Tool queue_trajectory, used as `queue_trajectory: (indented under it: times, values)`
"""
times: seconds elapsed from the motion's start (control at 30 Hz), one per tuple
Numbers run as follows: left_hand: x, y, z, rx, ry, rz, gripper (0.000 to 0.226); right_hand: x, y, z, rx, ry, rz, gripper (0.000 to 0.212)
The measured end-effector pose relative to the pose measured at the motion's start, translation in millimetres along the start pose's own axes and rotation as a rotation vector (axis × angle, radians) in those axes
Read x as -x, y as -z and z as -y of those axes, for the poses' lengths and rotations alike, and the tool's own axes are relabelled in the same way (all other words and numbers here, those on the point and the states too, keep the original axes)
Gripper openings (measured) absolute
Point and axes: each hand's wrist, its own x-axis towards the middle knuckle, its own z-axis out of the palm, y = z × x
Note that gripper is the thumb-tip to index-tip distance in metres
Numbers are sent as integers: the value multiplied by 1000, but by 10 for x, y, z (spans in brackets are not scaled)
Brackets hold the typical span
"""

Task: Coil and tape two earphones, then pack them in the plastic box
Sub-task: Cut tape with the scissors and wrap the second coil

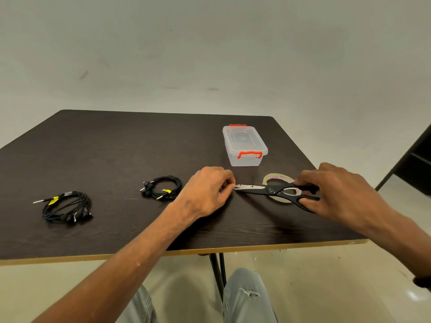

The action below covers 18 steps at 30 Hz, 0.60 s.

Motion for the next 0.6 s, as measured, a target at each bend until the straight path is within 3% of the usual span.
queue_trajectory:
  times: [0.2, 0.33, 0.43, 0.6]
  values:
    - [7, 23, 101, 146, 56, -92, 17, 116, -118, -158, -319, -100, 75, 30]
    - [-207, 44, -48, 260, -67, 155, 28, 147, -237, -264, -437, -68, 103, 43]
    - [-412, -28, -221, 253, -112, 299, 35, 118, -262, -368, -422, -7, 145, 41]
    - [-613, -156, -263, 270, -33, 335, 60, 56, -234, -538, -403, 84, 240, 44]
